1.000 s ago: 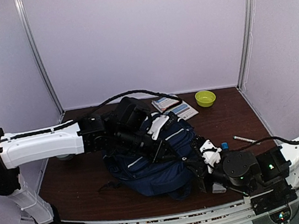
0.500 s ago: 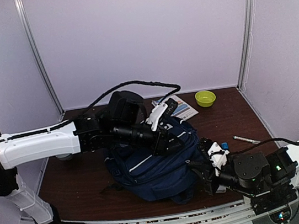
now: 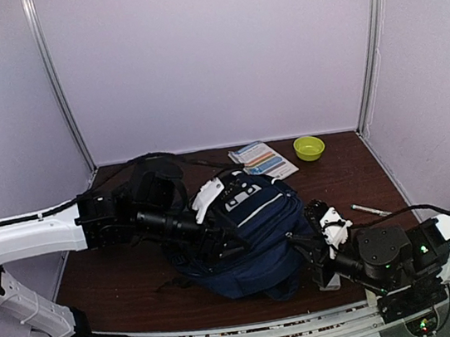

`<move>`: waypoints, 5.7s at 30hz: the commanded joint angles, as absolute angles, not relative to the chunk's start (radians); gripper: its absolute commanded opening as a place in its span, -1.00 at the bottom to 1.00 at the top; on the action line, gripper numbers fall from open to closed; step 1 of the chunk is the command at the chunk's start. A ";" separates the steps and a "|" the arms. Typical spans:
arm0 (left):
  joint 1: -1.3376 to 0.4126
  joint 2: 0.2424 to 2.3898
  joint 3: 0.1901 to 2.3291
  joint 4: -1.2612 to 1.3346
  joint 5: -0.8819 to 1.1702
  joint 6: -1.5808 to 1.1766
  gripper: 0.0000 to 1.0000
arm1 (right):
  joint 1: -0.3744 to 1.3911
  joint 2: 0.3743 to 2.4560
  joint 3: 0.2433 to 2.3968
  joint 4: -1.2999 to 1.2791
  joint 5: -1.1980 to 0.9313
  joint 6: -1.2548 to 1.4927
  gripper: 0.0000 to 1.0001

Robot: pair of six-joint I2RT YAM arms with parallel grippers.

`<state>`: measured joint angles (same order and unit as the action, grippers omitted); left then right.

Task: Pack the student bag
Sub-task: Unzip the largest pocket of the student bag, then hold the largest pocket of the student bag, then unzip the largest pocket of the student bag.

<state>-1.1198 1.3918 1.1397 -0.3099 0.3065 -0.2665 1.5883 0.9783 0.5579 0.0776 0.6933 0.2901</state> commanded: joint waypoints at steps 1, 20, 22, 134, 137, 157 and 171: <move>-1.126 1.310 1.046 -0.342 0.331 -0.202 0.37 | 1.591 0.941 0.571 0.127 0.778 0.265 -1.00; -1.167 1.206 0.889 -0.321 0.337 -0.204 0.27 | 1.586 0.972 0.620 0.107 0.792 0.258 -1.00; -1.167 1.213 0.872 -0.301 0.331 -0.210 0.31 | 1.586 0.975 0.621 0.111 0.793 0.257 -1.00; -1.177 1.146 0.997 -0.292 0.017 -0.239 0.13 | 1.643 1.123 0.743 -0.145 0.588 0.652 -1.00; -1.174 1.173 1.076 -0.412 -0.053 -0.211 0.32 | 1.642 1.122 0.710 -0.123 0.572 0.666 -1.00; -1.222 1.427 0.958 -0.335 0.127 -0.038 0.29 | 1.644 1.114 0.554 -0.109 0.528 1.059 -1.00; -1.315 1.553 0.967 -0.252 -0.252 0.019 0.22 | 1.642 1.017 0.434 -0.102 0.572 1.173 -1.00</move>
